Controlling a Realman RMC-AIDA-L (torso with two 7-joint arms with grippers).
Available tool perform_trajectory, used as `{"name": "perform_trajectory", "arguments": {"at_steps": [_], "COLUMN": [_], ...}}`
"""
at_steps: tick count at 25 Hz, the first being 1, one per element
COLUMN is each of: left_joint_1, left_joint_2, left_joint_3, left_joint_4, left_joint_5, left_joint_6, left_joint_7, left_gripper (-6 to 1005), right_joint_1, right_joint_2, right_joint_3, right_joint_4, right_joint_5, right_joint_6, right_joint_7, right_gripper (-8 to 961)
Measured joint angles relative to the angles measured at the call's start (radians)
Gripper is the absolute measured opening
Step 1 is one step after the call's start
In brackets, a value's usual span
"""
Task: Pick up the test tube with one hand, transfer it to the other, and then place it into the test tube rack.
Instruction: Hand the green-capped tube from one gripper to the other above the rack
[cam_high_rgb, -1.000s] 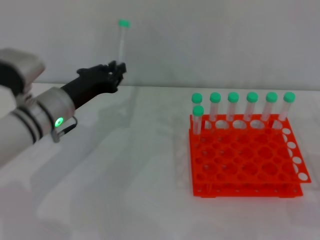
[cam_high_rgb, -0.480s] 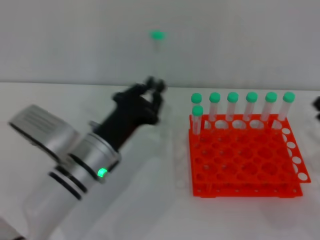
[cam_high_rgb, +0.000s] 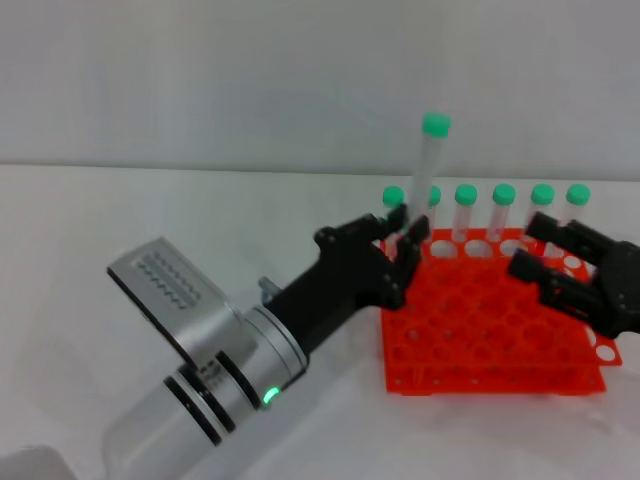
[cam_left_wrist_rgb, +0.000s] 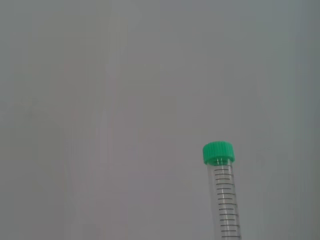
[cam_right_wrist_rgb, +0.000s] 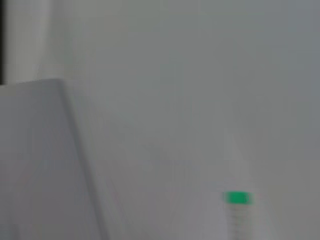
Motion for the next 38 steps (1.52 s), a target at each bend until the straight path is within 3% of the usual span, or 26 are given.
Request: {"name": "perform_trajectory", "arguments": {"at_steps": [9, 26, 38], "left_joint_1": [0.014, 0.061, 0.067], "left_joint_2": [-0.003, 0.003, 0.006], "left_joint_3": [0.0, 0.0, 0.0], "left_joint_4": [0.044, 0.04, 0.035], "left_joint_5": [0.144, 0.2, 0.225], "left_joint_6": [-0.011, -0.002, 0.012], "left_joint_7": [0.007, 0.009, 0.011], "left_gripper": [190, 191, 190], "right_joint_1": [0.064, 0.102, 0.095], "right_joint_2": [0.023, 0.044, 0.035], "right_joint_3": [0.007, 0.004, 0.007], "right_joint_4": [0.004, -0.003, 0.007], "right_joint_5": [-0.015, -0.021, -0.035], "right_joint_6": [0.042, 0.069, 0.072], "right_joint_7": [0.025, 0.052, 0.048], "right_gripper": [678, 606, 333]}}
